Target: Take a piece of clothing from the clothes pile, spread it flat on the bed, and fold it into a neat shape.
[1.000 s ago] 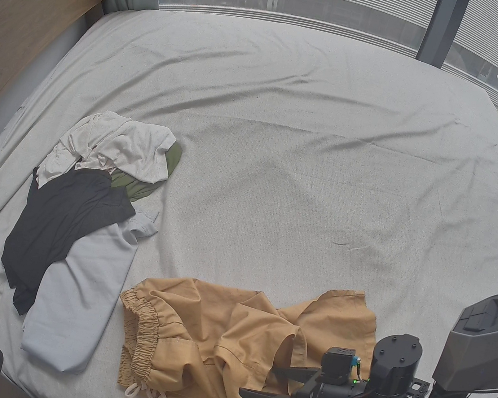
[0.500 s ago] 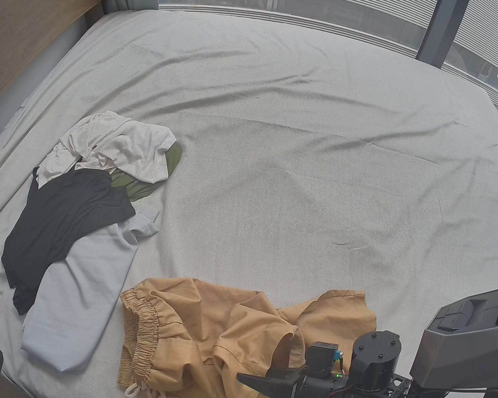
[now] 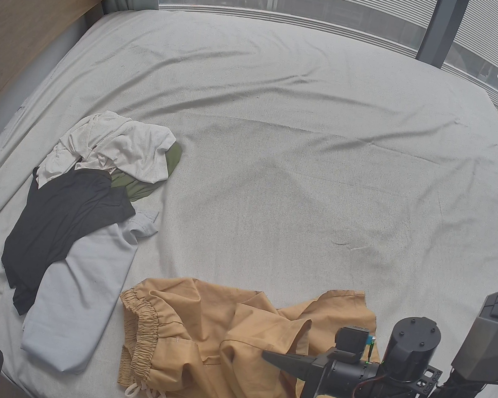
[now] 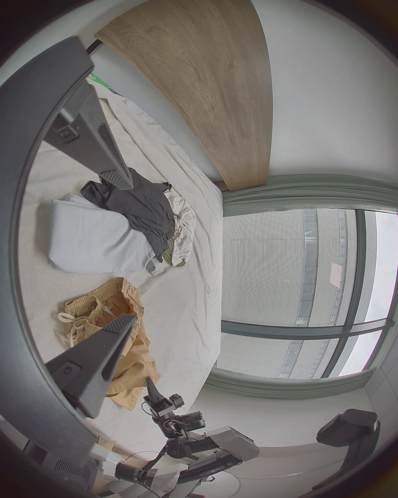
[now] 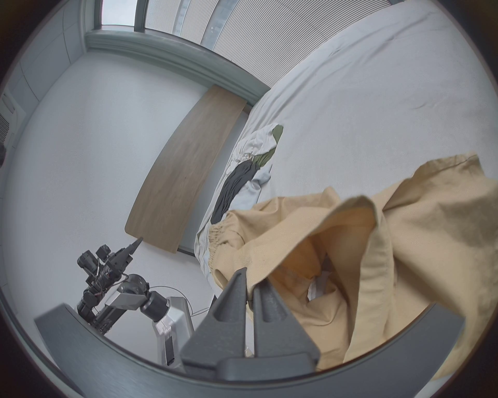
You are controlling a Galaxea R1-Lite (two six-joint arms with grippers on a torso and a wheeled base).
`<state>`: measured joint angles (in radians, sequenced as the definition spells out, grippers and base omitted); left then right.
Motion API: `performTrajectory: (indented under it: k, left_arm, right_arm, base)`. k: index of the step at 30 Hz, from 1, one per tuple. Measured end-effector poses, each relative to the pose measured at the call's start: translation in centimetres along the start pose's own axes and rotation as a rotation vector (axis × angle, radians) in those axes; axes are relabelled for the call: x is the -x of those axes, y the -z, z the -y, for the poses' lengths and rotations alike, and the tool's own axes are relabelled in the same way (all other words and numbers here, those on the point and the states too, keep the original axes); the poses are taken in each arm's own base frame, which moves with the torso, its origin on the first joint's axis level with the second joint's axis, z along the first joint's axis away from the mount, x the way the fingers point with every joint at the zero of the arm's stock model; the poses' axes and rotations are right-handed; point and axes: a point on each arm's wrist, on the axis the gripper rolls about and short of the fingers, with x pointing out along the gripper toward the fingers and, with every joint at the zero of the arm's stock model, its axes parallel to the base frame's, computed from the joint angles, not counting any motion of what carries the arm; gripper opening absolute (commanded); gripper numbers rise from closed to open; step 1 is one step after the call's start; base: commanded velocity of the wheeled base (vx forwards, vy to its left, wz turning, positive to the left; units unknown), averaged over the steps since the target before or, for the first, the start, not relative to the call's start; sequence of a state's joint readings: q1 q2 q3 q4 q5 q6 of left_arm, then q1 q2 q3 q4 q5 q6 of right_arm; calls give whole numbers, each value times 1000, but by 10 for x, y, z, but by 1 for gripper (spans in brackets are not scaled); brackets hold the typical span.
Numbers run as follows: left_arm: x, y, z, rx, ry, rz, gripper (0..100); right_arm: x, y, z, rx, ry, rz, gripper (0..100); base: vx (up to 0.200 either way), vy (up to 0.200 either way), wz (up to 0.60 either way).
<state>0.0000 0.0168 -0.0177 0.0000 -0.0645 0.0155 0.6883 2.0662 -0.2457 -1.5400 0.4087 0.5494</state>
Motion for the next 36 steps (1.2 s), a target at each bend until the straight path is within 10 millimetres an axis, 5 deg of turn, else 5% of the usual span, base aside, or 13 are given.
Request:
performTrajectory:
  k: [5, 6, 29, 30, 36]
  left_arm:
    - [0, 0, 0, 0, 0, 0, 100]
    - [0, 0, 0, 0, 0, 0, 100]
    - [0, 0, 0, 0, 0, 0, 100]
    - [0, 0, 0, 0, 0, 0, 100]
    - [0, 0, 0, 2, 0, 0, 100]
  right_arm:
    - [0, -5, -1, 4, -5, 22, 0]
    - [-1, -6, -1, 5, -7, 24, 100]
    - [-49, 5, 9, 16, -30, 1, 100]
    - [-50, 5, 9, 16, -25, 4, 0]
    - [-50, 6, 10, 14, -10, 7, 0]
  base:
    - [0, 0, 0]
    - [0, 0, 0]
    - [0, 0, 0]
    - [0, 0, 0]
    - [0, 0, 0]
